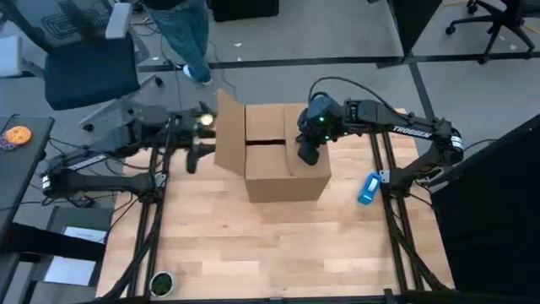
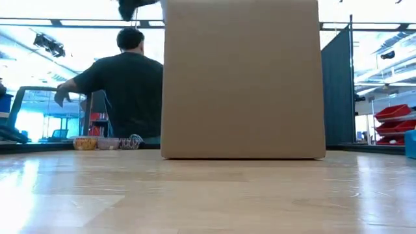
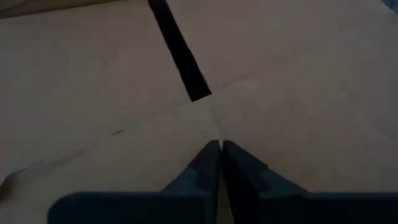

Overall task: Wrap mug
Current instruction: Close the cardboard box

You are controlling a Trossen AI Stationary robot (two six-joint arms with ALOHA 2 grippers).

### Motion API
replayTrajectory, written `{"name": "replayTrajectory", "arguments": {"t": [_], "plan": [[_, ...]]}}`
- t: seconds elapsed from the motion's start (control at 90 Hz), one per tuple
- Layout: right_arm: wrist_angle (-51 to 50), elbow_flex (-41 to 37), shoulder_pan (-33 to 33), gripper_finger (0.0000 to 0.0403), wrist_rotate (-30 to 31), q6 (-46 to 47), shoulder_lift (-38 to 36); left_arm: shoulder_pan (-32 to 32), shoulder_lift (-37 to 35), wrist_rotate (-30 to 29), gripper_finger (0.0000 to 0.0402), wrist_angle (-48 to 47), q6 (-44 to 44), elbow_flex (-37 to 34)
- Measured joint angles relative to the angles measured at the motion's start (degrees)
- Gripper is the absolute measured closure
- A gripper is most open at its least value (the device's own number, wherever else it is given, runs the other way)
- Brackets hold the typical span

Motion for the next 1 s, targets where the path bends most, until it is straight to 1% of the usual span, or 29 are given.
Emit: {"name": "replayTrajectory", "arguments": {"t": [0.133,0.222,0.3,0.389,0.489,0.689,0.867,0.933,1.0], "plan": [[2.2,0.0,0.1,0.0403,0.5,0.0,0.3,-0.5,8.9,-0.7,0.0250,7.6,0.8,-2.0],[3.0,0.0,0.2,0.0403,0.8,-0.7,0.3,-1.6,15.2,-1.0,0.0250,11.8,1.2,-1.9],[3.1,0.0,0.3,0.0403,0.9,-1.6,0.3,-2.5,19.6,0.2,0.0250,13.0,1.2,-0.5],[3.2,-0.1,0.5,0.0403,0.8,-2.0,0.3,-3.7,22.2,1.2,0.0250,14.0,1.3,0.8],[3.5,-0.1,0.8,0.0403,0.9,-3.2,0.3,-4.2,22.0,1.6,0.0250,12.6,1.2,1.5],[5.2,-0.2,1.5,0.0402,1.2,-5.8,-1.5,-4.2,17.3,-0.1,0.0250,7.7,1.5,1.6],[6.0,-1.4,3.0,0.0403,2.8,-8.8,-8.8,-4.2,11.6,-3.8,0.0250,-1.1,2.7,1.4],[8.0,-3.8,4.5,0.0403,2.9,-11.0,-12.4,-4.2,10.1,-5.1,0.0250,-2.9,2.7,1.4],[12.2,-8.0,6.6,0.0403,2.3,-12.4,-16.9,-4.1,9.1,-5.9,0.0250,-3.9,3.1,1.4]]}}
